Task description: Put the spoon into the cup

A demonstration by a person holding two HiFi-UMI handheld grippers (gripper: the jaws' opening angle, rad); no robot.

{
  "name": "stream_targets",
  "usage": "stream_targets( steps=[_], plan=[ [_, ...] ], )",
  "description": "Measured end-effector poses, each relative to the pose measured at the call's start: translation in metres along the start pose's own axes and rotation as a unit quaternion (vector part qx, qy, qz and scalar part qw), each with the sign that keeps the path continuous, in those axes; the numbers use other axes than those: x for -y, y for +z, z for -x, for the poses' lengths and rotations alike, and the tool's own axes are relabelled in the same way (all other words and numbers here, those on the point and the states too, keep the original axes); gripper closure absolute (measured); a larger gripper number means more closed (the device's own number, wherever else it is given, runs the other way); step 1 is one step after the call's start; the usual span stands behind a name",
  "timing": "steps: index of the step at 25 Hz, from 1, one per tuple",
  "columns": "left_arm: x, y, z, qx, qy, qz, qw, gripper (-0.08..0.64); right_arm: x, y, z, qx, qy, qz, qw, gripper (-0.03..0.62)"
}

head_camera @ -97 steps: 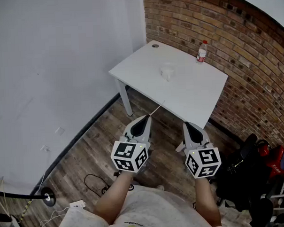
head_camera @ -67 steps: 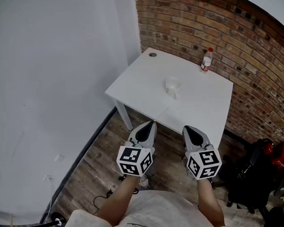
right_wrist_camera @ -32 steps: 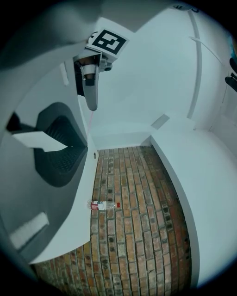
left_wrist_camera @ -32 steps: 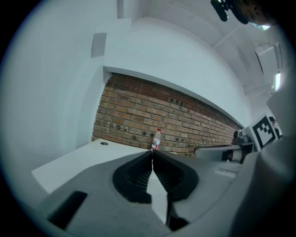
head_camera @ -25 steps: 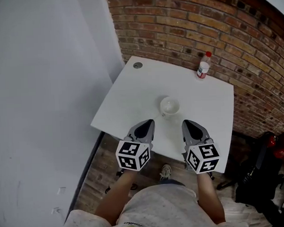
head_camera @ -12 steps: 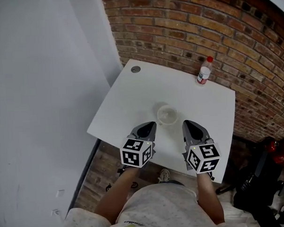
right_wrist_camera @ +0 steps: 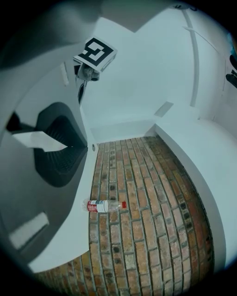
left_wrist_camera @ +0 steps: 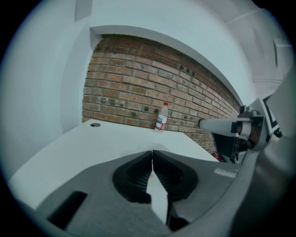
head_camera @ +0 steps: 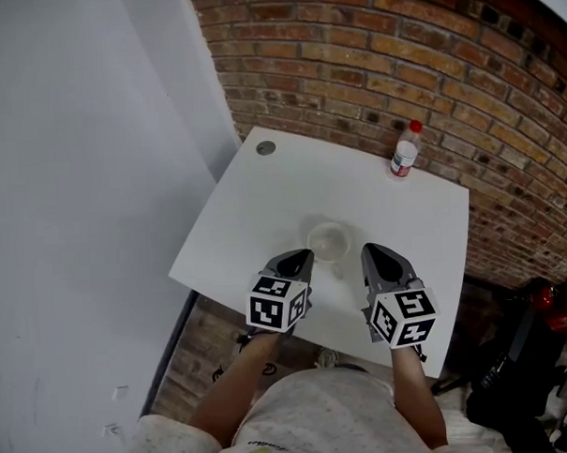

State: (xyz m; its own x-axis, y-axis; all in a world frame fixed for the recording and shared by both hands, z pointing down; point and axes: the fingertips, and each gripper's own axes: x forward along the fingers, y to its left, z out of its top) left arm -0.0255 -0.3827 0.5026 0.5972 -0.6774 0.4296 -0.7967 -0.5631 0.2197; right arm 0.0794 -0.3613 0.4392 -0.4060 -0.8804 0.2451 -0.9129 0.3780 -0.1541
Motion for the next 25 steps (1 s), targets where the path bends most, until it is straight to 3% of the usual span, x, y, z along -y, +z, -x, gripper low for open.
stream_targets(
  steps=[17, 25],
  plan=[
    [-0.005, -0.012, -0.021, -0.038, 0.008, 0.003, 0.9992, 0.551, 0.014, -0.003, -0.006, -0.005, -0.003, -0.009, 1.000, 0.581],
    [-0.006, -0.012, -0.023, -0.031, 0.010, 0.009, 0.9994, 0.551, 0.015, -0.005, -0.007, -0.008, -0.003, -0.009, 1.000, 0.581]
  ],
)
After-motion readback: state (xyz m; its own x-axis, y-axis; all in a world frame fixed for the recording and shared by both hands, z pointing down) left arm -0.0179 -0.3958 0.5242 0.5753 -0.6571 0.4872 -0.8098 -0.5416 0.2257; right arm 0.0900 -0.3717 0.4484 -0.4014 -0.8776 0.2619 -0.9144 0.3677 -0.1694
